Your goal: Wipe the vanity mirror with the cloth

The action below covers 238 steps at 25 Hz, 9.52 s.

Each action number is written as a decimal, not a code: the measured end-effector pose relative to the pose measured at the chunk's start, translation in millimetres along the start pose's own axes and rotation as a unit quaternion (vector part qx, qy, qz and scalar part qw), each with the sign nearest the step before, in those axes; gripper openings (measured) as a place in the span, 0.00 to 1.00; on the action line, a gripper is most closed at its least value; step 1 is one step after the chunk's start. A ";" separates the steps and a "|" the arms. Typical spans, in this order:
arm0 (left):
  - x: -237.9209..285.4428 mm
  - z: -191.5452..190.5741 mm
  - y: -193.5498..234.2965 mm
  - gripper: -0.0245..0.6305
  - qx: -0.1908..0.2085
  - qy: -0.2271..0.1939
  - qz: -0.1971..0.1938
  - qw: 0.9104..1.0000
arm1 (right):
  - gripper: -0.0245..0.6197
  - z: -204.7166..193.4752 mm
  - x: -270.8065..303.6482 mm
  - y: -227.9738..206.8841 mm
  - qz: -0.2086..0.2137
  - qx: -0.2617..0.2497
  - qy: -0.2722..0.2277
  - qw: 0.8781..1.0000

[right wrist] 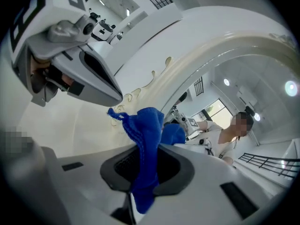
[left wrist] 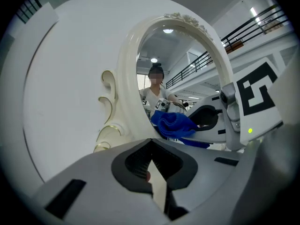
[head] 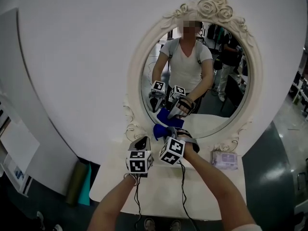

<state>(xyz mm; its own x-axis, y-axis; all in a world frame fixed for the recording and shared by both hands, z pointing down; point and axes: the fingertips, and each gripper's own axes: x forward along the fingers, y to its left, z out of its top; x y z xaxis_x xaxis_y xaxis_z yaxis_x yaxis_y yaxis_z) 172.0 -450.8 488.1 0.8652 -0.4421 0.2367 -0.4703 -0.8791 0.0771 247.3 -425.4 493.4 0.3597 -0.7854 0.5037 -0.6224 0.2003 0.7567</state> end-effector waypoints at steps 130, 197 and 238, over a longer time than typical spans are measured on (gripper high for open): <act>5.5 317.2 -140.7 0.04 0.105 -0.167 -0.045 0.979 | 0.14 -5.6 -256.8 -311.6 -0.347 -0.172 0.047 0.921; 67.7 62.8 -188.6 0.04 0.094 -0.030 -0.107 0.989 | 0.14 -173.2 -107.7 -104.8 -0.217 -0.054 0.089 0.971; 30.9 -21.8 -97.9 0.04 -0.026 0.002 -0.101 0.995 | 0.14 -127.5 -36.6 -4.0 -0.103 0.097 0.036 0.989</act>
<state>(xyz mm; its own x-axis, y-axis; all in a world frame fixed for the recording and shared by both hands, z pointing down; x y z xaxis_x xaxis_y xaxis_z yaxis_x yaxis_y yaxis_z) 241.0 -374.5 508.9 0.9422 -0.2571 0.2151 -0.2959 -0.9394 0.1734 325.2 -322.8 525.1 0.5365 -0.7527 0.3816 -0.6506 -0.0809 0.7551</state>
